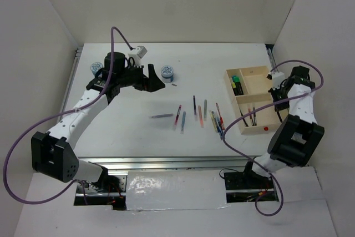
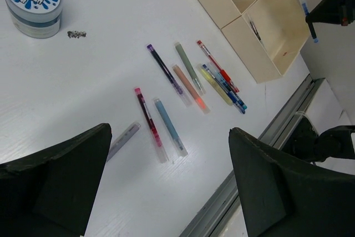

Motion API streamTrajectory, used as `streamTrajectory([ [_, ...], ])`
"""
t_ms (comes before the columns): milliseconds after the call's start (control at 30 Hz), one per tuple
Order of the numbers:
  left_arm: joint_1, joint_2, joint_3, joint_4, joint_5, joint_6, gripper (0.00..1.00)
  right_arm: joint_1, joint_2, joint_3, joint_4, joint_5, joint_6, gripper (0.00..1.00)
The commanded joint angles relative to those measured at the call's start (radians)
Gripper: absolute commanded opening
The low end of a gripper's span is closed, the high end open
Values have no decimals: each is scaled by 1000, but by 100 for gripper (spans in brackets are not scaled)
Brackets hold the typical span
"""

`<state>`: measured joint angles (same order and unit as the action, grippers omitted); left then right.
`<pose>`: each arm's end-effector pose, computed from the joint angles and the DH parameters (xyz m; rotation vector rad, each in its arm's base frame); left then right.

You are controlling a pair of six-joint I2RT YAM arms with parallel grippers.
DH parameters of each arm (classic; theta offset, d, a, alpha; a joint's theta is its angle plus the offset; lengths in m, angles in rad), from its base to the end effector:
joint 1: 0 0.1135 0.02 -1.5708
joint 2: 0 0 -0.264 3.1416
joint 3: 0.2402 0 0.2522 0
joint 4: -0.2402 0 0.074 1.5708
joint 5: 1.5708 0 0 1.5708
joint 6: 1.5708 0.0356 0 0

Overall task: Sort the stationery into containers
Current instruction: Place the pen in the storage box.

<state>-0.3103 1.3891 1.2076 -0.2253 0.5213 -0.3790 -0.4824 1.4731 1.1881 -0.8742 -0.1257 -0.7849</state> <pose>0.2997 -0.1147 0.3465 0.2845 2.0275 -0.9545 0.2589 -0.1305 0.2648 -0.4468 2.6933 -0.1990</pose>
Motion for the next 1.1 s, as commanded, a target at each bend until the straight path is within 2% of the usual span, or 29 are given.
streamTrajectory([
  [0, -3, -27, -6, 0, -9, 42, 99, -4, 82, 68, 56, 46, 29, 0],
  [300, -1, -7, -10, -17, -37, 54, 99, 4, 171, 77, 101, 104, 82, 0],
  [367, 0, -2, -8, -13, -55, 46, 99, 4, 184, 77, 113, 112, 95, 5],
  [433, 0, -4, -20, 3, -76, 37, 99, 5, 193, 80, 122, 118, 116, 6],
  [567, 4, 2, -26, 17, -99, 32, 99, 11, 197, 99, 146, 101, 144, 0],
  [900, 5, 7, -31, 21, -84, 28, 99, 34, 262, 211, 118, 113, 161, 0],
  [1067, 5, 16, -25, 12, -79, 35, 99, 36, 274, 177, 127, 123, 148, 0],
])
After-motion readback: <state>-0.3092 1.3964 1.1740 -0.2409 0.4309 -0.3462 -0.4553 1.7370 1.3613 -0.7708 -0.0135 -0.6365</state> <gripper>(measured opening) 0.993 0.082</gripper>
